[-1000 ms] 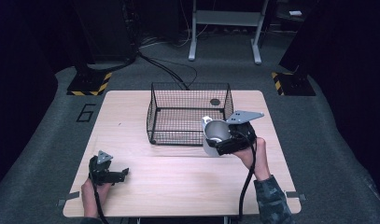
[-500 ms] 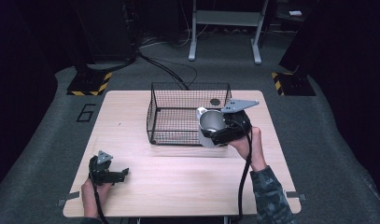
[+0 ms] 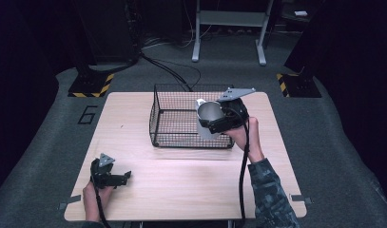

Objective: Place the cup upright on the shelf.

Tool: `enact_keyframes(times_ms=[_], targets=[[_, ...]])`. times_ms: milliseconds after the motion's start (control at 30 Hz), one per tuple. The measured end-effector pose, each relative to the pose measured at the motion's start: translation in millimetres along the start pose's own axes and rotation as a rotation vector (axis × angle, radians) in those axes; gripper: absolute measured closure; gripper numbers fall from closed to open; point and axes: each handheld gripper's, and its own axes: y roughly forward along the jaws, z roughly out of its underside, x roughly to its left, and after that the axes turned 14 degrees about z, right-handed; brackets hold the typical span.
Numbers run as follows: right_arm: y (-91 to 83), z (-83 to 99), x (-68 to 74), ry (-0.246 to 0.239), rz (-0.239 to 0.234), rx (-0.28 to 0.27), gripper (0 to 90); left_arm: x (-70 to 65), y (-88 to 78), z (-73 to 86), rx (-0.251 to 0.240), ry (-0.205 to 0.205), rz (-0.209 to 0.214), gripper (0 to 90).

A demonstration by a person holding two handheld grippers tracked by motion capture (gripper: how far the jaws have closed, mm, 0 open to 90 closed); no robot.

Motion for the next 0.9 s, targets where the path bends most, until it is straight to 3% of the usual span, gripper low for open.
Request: enact_keyframes(times_ms=[200,500,633,667,700,900], targets=[[17.6,-6.6,-7.1,-0.012,0.017,0.026,5.9,0.3,0.2,0.0,-0.002,0.001,0.000,0.5],[37.5,-14.9,-14.8,0.023,0.038,0.045,5.9,0.4,0.1,-0.1,-0.001,0.002,0.000,0.5],[47.0,-17.0,-18.6,0.017,0.051,0.045,5.9,0.6,-0.2,-0.1,0.003,0.005,0.003,0.5],[49.1,-17.1,-17.9,0.040,0.053,0.060,5.9,0.6,-0.1,-0.1,0.003,0.004,0.003,0.5],[52.3,-17.4,-19.6,0.024,0.053,0.052,5.9,0.5,-0.1,-0.1,0.002,0.004,0.002,0.5],[65.9,-21.0,-20.1,0.035,0.067,0.073,5.9,0.6,-0.5,-0.3,0.007,0.004,0.003,0.5]])
